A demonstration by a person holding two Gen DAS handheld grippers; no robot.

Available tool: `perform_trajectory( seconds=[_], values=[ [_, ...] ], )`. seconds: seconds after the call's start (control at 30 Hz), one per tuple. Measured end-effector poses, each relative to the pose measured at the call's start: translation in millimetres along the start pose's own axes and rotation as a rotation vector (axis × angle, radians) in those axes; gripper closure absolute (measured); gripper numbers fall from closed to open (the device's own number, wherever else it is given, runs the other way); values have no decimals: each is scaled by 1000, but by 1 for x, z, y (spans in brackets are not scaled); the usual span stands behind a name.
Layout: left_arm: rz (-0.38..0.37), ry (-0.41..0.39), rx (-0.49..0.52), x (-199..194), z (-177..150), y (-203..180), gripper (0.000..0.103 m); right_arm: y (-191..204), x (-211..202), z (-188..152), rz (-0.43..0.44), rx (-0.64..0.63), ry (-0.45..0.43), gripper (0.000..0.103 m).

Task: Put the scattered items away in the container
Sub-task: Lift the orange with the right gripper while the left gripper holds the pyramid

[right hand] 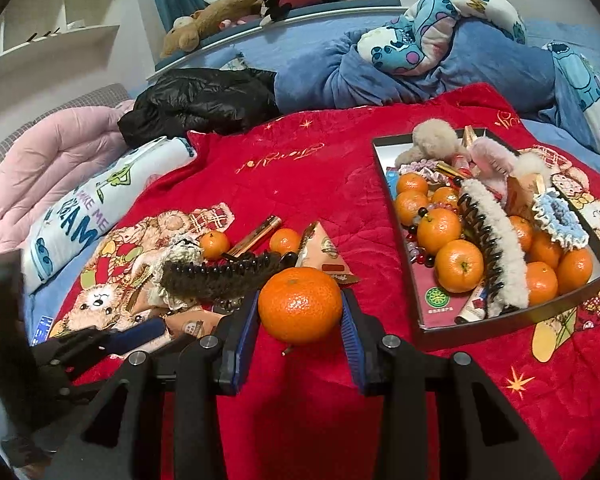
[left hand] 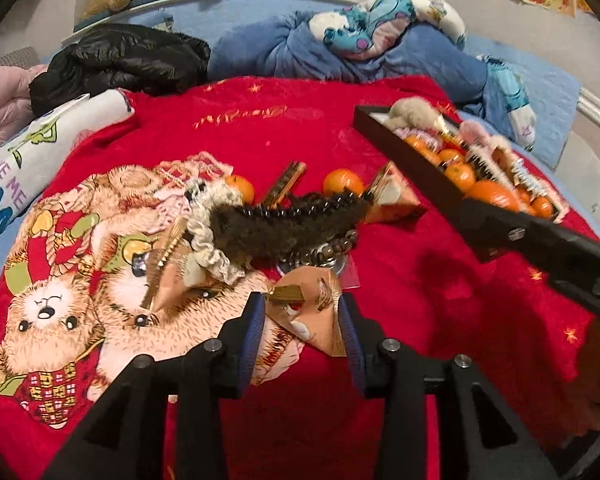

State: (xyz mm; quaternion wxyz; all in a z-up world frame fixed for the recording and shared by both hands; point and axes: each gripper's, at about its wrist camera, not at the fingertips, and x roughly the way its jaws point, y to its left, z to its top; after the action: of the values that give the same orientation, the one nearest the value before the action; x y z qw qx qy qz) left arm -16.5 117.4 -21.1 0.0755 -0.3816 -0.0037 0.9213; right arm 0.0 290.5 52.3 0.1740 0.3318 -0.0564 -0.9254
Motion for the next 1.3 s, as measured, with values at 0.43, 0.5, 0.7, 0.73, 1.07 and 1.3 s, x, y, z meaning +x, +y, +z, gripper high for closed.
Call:
perform_trajectory(
  seconds=[0.43,0.5,0.7,0.73,1.07,1.3],
  values=[
    [10,28,8,22,0,-7,66,-5,4,5,7,36,3,65],
    [5,22,8,21,0,-6,68,-3,4,6,11,38,-3,65],
    [-2,-2,14,11,-5,2,70,5,7,9,15,40,-10,65],
    [-2,-6,16,8,-6,5,70,7,8,9,15,38,-8,65],
    [25,-53,-31,-24,-17,48,70,39,24,5,42,-8,16,65],
    [58,-73,-95,-37,-16,78,70,75,34,-4,82,-96,37,66]
  ],
)
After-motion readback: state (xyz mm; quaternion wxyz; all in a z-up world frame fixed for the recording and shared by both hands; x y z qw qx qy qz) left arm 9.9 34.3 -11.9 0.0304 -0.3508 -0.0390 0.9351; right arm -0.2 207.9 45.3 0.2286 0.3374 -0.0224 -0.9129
